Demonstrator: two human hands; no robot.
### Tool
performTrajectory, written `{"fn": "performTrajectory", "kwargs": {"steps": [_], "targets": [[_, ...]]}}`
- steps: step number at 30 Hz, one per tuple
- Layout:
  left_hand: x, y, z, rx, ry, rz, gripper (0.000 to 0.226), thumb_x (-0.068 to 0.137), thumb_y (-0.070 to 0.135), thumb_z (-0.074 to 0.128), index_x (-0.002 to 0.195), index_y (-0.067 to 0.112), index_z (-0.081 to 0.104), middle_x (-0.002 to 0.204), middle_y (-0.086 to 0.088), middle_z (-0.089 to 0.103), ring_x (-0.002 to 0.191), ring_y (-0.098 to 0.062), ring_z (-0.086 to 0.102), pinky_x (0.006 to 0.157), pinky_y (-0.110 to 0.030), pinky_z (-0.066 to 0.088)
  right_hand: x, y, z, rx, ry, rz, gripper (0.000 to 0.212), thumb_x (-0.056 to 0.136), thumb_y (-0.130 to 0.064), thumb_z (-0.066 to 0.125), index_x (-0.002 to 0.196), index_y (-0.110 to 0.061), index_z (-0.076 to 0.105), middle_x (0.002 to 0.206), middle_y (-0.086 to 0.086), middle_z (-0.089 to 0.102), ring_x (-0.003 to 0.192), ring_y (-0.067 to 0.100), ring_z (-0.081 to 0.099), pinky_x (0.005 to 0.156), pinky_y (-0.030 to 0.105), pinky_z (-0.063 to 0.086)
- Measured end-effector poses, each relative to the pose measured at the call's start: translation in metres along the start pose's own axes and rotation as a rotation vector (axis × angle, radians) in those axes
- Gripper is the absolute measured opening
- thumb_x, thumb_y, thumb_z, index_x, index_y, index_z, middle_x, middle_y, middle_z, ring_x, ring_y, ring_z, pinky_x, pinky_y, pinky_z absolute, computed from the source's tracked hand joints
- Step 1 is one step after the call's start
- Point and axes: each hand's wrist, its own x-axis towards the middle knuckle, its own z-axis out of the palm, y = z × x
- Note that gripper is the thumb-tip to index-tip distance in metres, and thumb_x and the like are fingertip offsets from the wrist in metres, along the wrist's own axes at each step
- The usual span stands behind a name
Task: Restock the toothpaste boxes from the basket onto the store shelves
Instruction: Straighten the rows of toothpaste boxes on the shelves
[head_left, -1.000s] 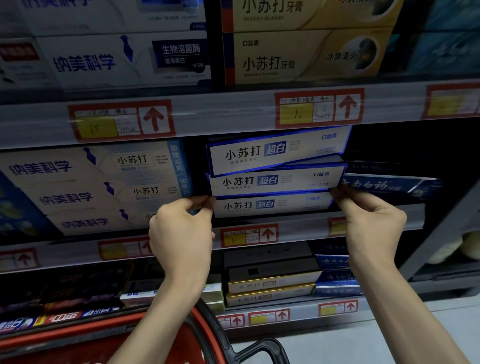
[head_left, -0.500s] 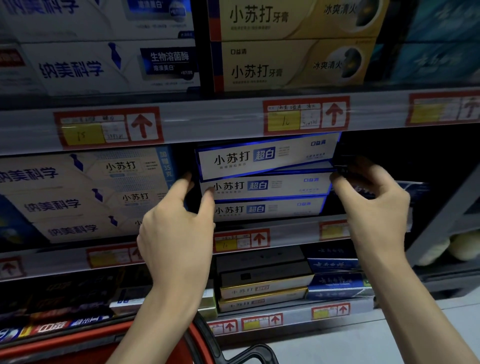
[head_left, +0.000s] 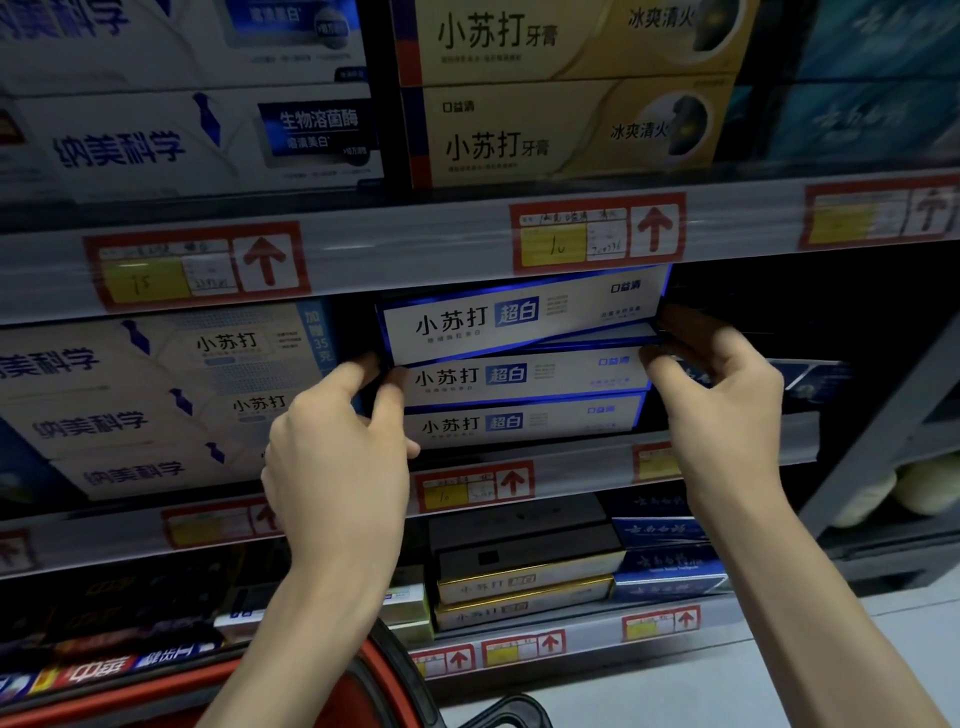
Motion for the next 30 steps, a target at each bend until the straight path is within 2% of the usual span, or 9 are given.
{"fn": "performTrajectory", "kwargs": {"steps": [7, 13, 16, 20, 22, 26, 30], "targets": [[0.007, 0.000, -0.002, -0.035, 0.024, -0.028, 0.017, 0.096, 0.018, 0.068, 0.104, 0.026, 0.080, 0.047, 0.003, 0.064, 0.056, -0.009, 0.066, 0.074, -0.040, 0.060, -0.002, -0.005, -0.002, -0.035, 0.030, -0.062, 0.029, 0.093, -0.004, 0.071, 0.111, -0.027, 0.074, 0.099, -0.017, 0.075, 0.092, -0.004, 0.069, 0.074, 0.007, 0.049], [0.012, -0.001, -0.003, -0.080, 0.042, -0.053, 0.018, 0.094, 0.023, 0.072, 0.109, 0.027, 0.081, 0.048, 0.002, 0.065, 0.052, -0.006, 0.066, 0.075, -0.036, 0.060, -0.004, -0.003, 0.000, -0.014, 0.067, -0.029, 0.023, 0.094, -0.007, 0.071, 0.110, -0.023, 0.078, 0.095, -0.016, 0.077, 0.087, -0.008, 0.068, 0.072, 0.006, 0.050], [0.014, -0.001, -0.003, -0.087, 0.060, -0.057, 0.015, 0.093, 0.026, 0.074, 0.105, 0.028, 0.081, 0.048, 0.002, 0.064, 0.052, -0.007, 0.065, 0.074, -0.037, 0.060, -0.006, -0.001, 0.001, 0.010, 0.095, 0.000, 0.020, 0.094, -0.009, 0.072, 0.102, -0.026, 0.079, 0.088, -0.017, 0.078, 0.086, -0.006, 0.069, 0.071, 0.007, 0.050], [0.016, -0.003, -0.001, -0.116, 0.069, -0.056, 0.013, 0.092, 0.023, 0.074, 0.102, 0.027, 0.082, 0.047, 0.002, 0.064, 0.052, -0.010, 0.066, 0.074, -0.038, 0.060, -0.009, 0.000, 0.002, 0.068, 0.134, 0.025, 0.025, 0.093, -0.012, 0.075, 0.105, -0.033, 0.078, 0.092, -0.018, 0.079, 0.094, -0.001, 0.073, 0.077, 0.010, 0.054], [0.016, -0.005, 0.000, -0.136, 0.064, -0.049, 0.014, 0.092, 0.020, 0.074, 0.101, 0.026, 0.082, 0.047, 0.001, 0.064, 0.050, -0.010, 0.066, 0.075, -0.037, 0.061, -0.011, -0.002, 0.003, 0.091, 0.144, 0.029, 0.025, 0.093, -0.010, 0.075, 0.103, -0.034, 0.078, 0.089, -0.020, 0.079, 0.091, -0.003, 0.073, 0.075, 0.009, 0.053], [0.018, -0.007, 0.001, -0.185, 0.045, -0.055, 0.014, 0.093, 0.019, 0.074, 0.102, 0.025, 0.082, 0.047, 0.002, 0.065, 0.050, -0.006, 0.066, 0.073, -0.025, 0.056, -0.012, -0.004, 0.006, 0.126, 0.167, 0.040, 0.026, 0.093, -0.009, 0.075, 0.100, -0.034, 0.077, 0.082, -0.023, 0.077, 0.082, -0.008, 0.070, 0.070, 0.007, 0.051], [0.020, -0.008, 0.000, -0.214, 0.016, -0.083, 0.015, 0.093, 0.017, 0.073, 0.102, 0.025, 0.082, 0.048, 0.003, 0.066, 0.051, -0.005, 0.066, 0.064, -0.018, 0.046, -0.010, -0.002, 0.005, 0.140, 0.182, 0.044, 0.024, 0.092, -0.010, 0.077, 0.107, -0.028, 0.078, 0.085, -0.021, 0.078, 0.086, -0.007, 0.071, 0.071, 0.007, 0.051]]}}
